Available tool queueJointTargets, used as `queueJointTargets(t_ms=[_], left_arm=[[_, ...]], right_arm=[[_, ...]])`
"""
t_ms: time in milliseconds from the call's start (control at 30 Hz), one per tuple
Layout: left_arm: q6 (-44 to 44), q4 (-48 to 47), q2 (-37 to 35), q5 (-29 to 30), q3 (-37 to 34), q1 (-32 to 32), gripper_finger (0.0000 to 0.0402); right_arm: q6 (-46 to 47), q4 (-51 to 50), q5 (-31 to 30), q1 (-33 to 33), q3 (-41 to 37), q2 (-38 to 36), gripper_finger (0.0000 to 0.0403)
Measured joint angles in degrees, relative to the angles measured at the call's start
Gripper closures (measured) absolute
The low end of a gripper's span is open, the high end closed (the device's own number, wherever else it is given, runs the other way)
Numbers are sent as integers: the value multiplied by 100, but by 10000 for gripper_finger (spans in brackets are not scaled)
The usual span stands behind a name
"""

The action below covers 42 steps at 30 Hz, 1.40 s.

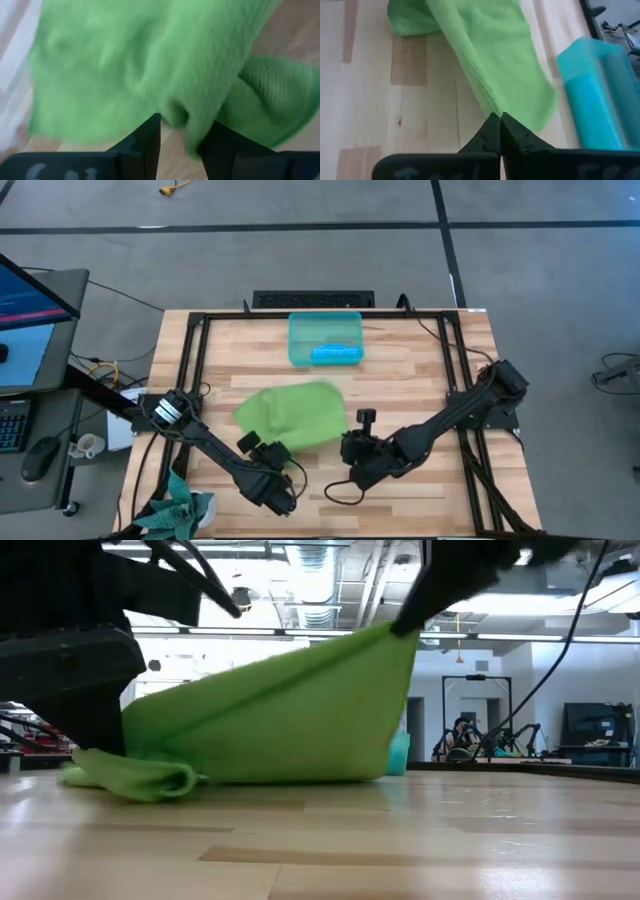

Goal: Roll microfiber towels into tight, uniform cylinder then place into a basket
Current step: Fold the green microfiber cloth

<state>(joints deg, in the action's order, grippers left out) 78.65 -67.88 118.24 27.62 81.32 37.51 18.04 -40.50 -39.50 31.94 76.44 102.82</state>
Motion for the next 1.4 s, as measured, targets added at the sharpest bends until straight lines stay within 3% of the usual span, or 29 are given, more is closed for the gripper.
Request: queueJointTargets(t_ms=[633, 967, 1400], left_arm=[[-380, -913, -4, -16, 224, 136, 290], [-1844, 325, -9, 155, 348, -69, 290], [-1968, 1228, -9, 307, 297, -111, 290]], right_arm=[[-155, -553, 235, -16, -2, -1333, 393], [-57, -963, 521, -113, -7, -1370, 386], [5, -1165, 528, -253, -11, -1512, 383]])
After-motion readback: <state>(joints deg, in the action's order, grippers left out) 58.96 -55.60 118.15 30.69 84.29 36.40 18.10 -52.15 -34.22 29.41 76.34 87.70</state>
